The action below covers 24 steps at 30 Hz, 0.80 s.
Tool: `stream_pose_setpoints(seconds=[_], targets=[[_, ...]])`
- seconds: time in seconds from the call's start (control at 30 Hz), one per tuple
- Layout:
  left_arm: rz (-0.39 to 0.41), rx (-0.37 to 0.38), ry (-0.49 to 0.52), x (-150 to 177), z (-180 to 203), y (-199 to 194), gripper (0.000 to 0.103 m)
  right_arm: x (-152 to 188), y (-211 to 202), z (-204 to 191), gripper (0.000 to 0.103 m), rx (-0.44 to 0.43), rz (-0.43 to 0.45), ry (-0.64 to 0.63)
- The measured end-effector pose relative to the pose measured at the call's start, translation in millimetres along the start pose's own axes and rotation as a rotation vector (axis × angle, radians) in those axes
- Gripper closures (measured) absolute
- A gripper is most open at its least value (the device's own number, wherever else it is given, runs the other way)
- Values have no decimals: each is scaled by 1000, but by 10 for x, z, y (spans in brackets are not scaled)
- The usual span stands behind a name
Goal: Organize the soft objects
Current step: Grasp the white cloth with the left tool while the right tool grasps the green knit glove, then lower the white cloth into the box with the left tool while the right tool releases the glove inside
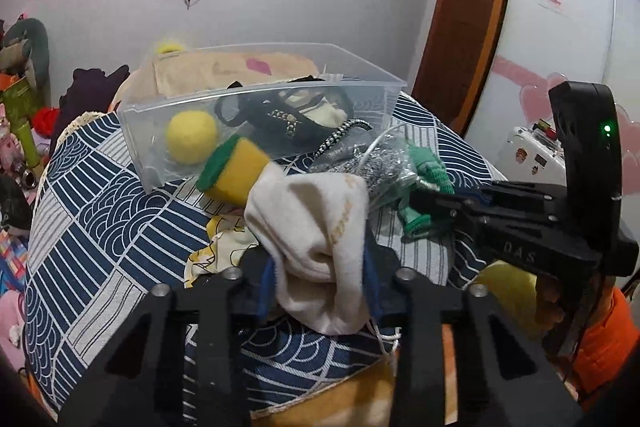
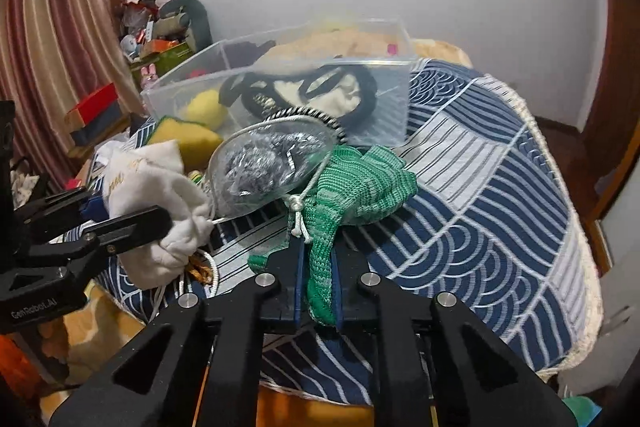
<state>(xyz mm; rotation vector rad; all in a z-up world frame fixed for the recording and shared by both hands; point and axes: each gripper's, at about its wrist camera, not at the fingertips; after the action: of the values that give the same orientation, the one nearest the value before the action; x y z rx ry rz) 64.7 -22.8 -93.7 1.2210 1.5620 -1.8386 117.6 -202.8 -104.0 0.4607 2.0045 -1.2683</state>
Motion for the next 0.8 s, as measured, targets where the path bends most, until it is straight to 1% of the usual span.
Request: stream_pose_setpoints(seconds=[0.13, 0.3, 0.37, 0.5, 0.67, 0.8], targets=[[21, 8, -13, -44, -30, -82, 74, -72, -106, 79, 94, 24, 38, 13], [70, 8, -41, -148, -130, -219, 74, -175, -290, 177, 94, 39, 97, 44], [90, 3, -53, -189, -181, -269, 74, -223, -341, 153, 94, 41, 119, 48], [116, -38, -66, -273, -301, -311, 74, -297, -416, 119, 94, 47, 157, 41], [141, -64, -111, -347, -530, -351, 74, -415, -437, 55, 94, 37, 183, 33], [168, -107, -108, -446, -649, -399, 74, -517, -443, 8, 94, 21, 206, 28]])
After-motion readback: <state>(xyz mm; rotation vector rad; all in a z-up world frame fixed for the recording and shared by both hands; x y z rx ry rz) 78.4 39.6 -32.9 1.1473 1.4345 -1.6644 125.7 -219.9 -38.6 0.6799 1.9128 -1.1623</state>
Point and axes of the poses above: each gripper's, at about its wrist camera, not at the fingertips, and y roughly the way its jaws point, z to its right, x to its underside, and after that the axes turned 14 degrees about y, right-handed
